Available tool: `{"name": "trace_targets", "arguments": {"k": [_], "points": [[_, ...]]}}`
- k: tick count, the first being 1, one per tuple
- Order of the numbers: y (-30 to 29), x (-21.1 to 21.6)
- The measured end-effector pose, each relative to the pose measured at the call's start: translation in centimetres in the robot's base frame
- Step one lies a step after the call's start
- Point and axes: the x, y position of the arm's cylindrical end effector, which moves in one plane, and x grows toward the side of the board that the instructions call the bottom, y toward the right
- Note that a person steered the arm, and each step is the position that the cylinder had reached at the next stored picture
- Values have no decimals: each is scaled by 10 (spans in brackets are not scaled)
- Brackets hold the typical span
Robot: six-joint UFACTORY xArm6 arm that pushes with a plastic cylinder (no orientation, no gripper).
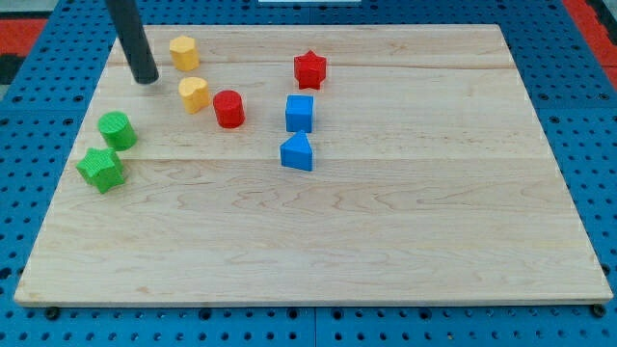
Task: Push the yellow hexagon left to the yellow heart
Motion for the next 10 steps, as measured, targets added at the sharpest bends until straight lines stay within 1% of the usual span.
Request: {"name": "trace_targets", "arguments": {"k": [1, 2, 3, 4, 5, 6, 7, 8, 9, 10], "points": [[58, 10], [94, 10], [60, -7], [-27, -23], [-83, -70], [-33, -113], [19, -99], [31, -60], [66, -60], [88, -93]]}}
